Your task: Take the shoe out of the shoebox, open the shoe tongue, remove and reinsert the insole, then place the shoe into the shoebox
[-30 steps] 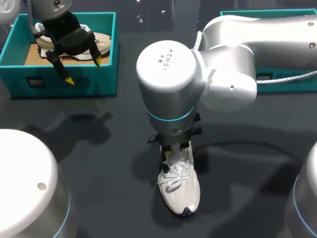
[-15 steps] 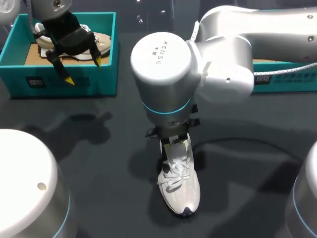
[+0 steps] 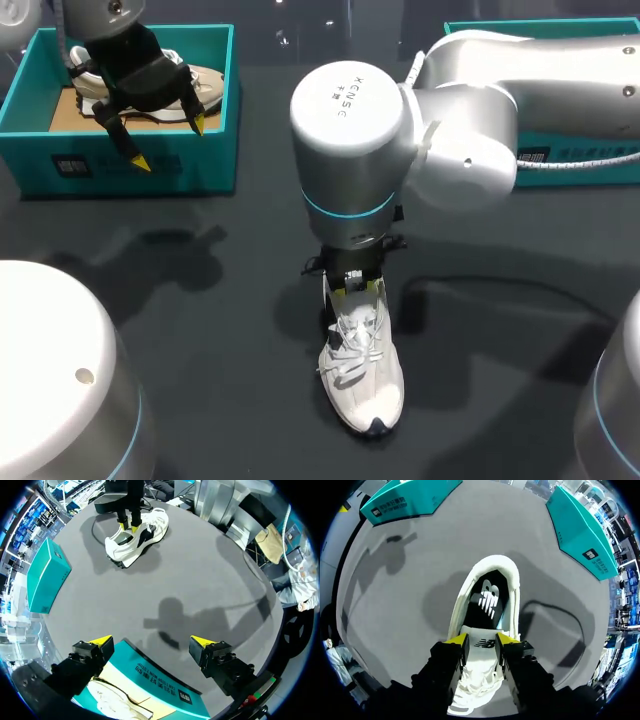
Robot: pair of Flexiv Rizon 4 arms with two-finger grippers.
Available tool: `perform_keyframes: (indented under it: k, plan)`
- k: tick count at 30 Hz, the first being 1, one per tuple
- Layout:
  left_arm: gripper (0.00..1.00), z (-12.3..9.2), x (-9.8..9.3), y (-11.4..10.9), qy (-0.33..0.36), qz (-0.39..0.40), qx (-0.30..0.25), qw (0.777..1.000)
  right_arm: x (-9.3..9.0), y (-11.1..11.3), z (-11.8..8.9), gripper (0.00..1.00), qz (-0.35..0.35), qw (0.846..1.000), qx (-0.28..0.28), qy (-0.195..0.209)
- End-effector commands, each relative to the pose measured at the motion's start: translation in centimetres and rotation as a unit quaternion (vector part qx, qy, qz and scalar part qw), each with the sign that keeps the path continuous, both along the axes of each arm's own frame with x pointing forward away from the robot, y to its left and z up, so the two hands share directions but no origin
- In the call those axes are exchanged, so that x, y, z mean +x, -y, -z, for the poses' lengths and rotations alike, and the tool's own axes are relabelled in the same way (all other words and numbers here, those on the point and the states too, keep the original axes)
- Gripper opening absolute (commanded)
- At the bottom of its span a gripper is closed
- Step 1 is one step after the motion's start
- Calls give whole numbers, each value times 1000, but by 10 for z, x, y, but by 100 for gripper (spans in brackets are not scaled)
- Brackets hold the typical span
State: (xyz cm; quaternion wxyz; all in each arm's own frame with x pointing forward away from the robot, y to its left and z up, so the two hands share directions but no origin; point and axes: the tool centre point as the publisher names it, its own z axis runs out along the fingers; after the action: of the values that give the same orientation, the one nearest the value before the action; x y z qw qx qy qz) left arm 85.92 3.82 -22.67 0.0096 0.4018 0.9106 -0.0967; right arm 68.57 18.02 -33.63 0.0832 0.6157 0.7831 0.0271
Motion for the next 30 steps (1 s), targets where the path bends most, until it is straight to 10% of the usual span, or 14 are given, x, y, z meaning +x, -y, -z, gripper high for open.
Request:
perform_keyframes:
  k: [1, 4, 6, 7, 19, 30]
  plan:
    - [100, 0, 0, 0, 1, 0, 1, 1000, -8, -8, -47, 42, -56, 998, -40, 15]
    - [100, 0, 0, 0, 1, 0, 1, 1000, -5, -13, -63, 51, -147, 988, -43, 32]
    - [100, 0, 0, 0, 1, 0, 1, 1000, -1, -14, -72, 95, -227, 972, -22, 55]
    - [100, 0, 0, 0, 1, 0, 1, 1000, -1, -17, -76, 100, -296, 953, -11, 71]
    - [100, 0, 0, 0, 1, 0, 1, 1000, -2, -17, -78, 100, -335, 939, -7, 80]
    - [100, 0, 0, 0, 1, 0, 1, 1000, 39, -34, -88, 100, -458, 883, -91, 43]
